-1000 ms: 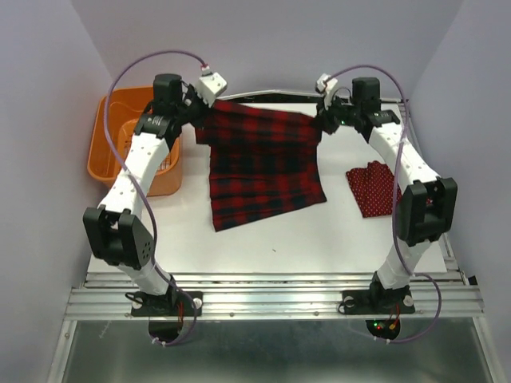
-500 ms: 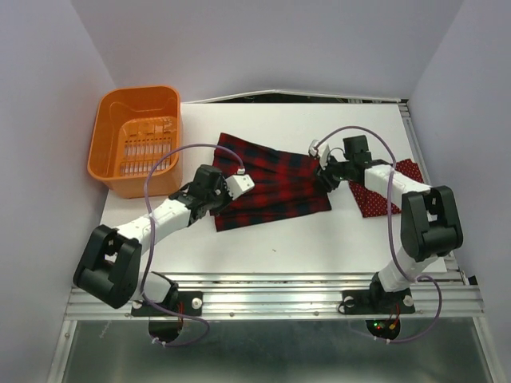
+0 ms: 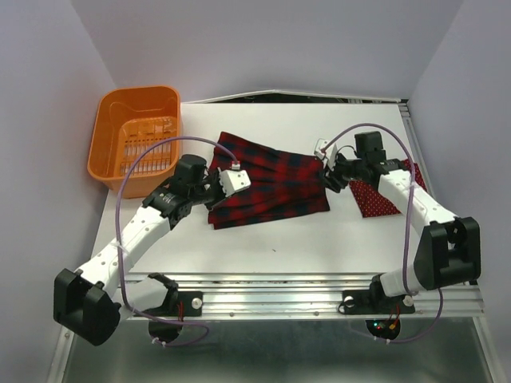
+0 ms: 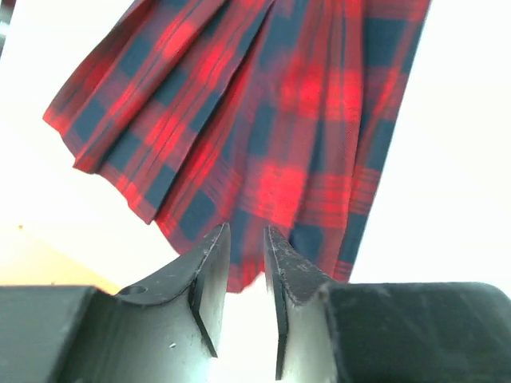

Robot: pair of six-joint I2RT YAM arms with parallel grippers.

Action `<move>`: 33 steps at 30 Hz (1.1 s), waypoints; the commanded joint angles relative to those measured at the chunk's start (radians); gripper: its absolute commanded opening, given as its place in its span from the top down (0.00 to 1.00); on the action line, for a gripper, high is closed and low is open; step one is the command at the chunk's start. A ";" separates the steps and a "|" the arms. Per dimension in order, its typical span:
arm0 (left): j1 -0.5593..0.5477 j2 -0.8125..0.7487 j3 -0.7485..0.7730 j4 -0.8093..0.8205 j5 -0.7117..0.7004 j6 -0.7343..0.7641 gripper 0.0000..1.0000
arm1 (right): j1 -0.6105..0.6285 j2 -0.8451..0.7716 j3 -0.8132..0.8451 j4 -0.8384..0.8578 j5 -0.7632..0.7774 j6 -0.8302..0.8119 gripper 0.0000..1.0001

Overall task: Fold and stack the skirts
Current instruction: Fold the skirt

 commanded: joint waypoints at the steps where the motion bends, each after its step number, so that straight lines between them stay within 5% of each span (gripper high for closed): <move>1: -0.010 0.023 0.040 -0.168 0.093 0.045 0.63 | -0.006 -0.004 0.068 -0.115 -0.018 -0.047 0.40; 6: -0.010 0.078 0.108 -0.200 0.088 0.035 0.50 | 0.005 0.032 0.123 -0.229 -0.024 -0.121 0.09; 8: -0.010 0.121 0.147 -0.225 0.088 0.034 0.48 | 0.017 0.054 0.154 -0.264 -0.026 -0.129 0.06; 11: -0.010 0.250 0.214 -0.277 0.084 0.028 0.25 | 0.074 0.096 0.200 -0.273 0.052 -0.133 0.04; 18: -0.010 0.353 0.230 -0.236 -0.022 0.042 0.22 | 0.155 0.255 0.316 -0.262 0.197 -0.176 0.04; 23: 0.010 0.446 0.256 -0.265 -0.022 0.061 0.24 | 0.165 0.422 0.464 -0.417 0.221 -0.207 0.17; 33: 0.073 0.476 0.280 -0.354 0.045 0.067 0.60 | 0.192 0.365 0.426 -0.492 0.252 -0.270 0.61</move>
